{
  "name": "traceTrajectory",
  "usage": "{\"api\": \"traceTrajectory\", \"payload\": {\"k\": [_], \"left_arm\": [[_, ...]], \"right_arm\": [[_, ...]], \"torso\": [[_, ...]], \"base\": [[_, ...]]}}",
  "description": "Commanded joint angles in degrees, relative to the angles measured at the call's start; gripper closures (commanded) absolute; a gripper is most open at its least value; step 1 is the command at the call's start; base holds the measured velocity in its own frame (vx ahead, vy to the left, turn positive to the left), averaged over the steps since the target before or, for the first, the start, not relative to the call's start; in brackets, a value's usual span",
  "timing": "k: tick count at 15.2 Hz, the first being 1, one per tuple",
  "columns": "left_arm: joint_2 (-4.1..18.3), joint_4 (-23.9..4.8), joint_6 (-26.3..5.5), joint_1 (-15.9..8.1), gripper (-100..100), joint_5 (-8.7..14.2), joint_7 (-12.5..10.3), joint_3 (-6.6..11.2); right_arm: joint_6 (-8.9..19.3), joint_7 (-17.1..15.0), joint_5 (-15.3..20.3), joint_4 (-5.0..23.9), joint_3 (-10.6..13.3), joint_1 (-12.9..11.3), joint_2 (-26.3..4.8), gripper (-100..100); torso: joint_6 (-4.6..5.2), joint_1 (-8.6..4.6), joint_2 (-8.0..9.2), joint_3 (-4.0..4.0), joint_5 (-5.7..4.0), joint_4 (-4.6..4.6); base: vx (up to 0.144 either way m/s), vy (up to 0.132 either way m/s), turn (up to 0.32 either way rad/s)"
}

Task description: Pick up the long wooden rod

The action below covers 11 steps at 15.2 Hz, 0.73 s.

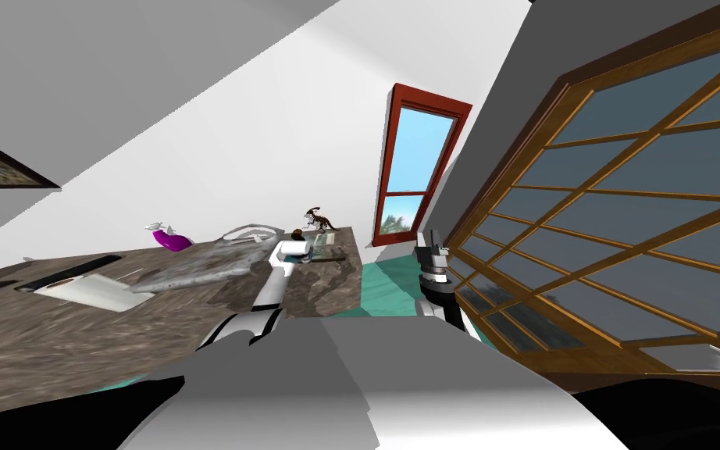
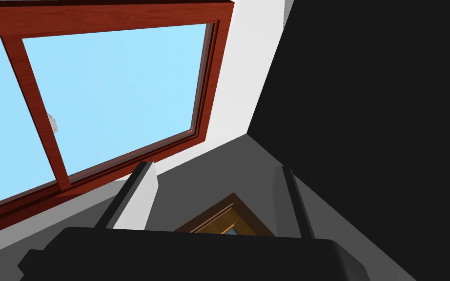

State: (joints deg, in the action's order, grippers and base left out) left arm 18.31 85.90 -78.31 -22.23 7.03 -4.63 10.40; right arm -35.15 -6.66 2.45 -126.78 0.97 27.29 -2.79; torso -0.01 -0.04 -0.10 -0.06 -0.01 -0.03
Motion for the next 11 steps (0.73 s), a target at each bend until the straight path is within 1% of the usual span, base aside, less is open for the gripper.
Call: {"api": "traceTrajectory", "payload": {"k": [1, 3, 4, 6, 7, 9, 10, 11], "left_arm": [[-0.07, -2.15, -2.86, -1.94, -100, 0.5, 0.27, 0.32], [-0.07, -2.15, -5.15, -1.94, -100, 0.5, 0.27, 0.32], [-0.23, -3.72, -6.52, -3.45, -100, 0.83, 0.41, 0.52], [-0.23, -3.72, -8.57, -3.45, -100, 0.83, 0.41, 0.52], [-0.39, -5.2, -10.1, -4.87, -100, 1.15, 0.55, 0.71], [-0.39, -5.2, -11.78, -4.87, -100, 1.15, 0.55, 0.71], [-0.55, -6.57, -13.43, -6.16, -100, 1.45, 0.68, 0.88], [-0.55, -6.57, -14.5, -6.16, -100, 1.45, 0.68, 0.88]], "right_arm": [[0.0, 0.0, 0.0, 0.0, 0.0, 0.0, 0.0, 0], [0.0, 0.0, 0.0, 0.0, 0.0, 0.0, 0.0, 0], [0.0, 0.0, 0.0, 0.0, 0.0, 0.0, 0.0, 0], [0.0, 0.0, 0.0, 0.0, 0.0, 0.0, 0.0, 0], [0.0, 0.0, 0.0, 0.0, 0.0, 0.0, 0.0, 0], [0.0, 0.0, 0.0, 0.0, 0.0, 0.0, 0.0, 0], [0.0, 0.0, 0.0, 0.0, 0.0, 0.0, 0.0, 0], [0.0, 0.0, 0.0, 0.0, 0.0, 0.0, 0.0, 0]], "torso": [[0.0, 0.0, 0.0, 0.0, 0.0, 0.0], [0.01, -0.01, -0.01, -0.01, 0.0, 0.0], [0.0, 0.0, 0.0, 0.0, 0.0, 0.0], [0.01, 0.0, -0.01, -0.01, 0.0, 0.0], [0.0, 0.0, 0.0, 0.0, 0.0, 0.0], [0.01, -0.01, -0.01, 0.0, 0.0, 0.0], [-0.01, 0.0, 0.01, 0.0, 0.0, 0.0], [0.02, -0.01, 0.0, 0.0, 0.0, 0.0]], "base": [[0.022, 0.0, -0.072], [0.02, 0.001, -0.058], [0.021, 0.002, -0.08], [0.02, 0.003, -0.057], [0.018, -0.001, -0.074], [0.018, 0.001, -0.057], [0.02, 0.002, -0.065], [0.022, 0.004, -0.072]]}}
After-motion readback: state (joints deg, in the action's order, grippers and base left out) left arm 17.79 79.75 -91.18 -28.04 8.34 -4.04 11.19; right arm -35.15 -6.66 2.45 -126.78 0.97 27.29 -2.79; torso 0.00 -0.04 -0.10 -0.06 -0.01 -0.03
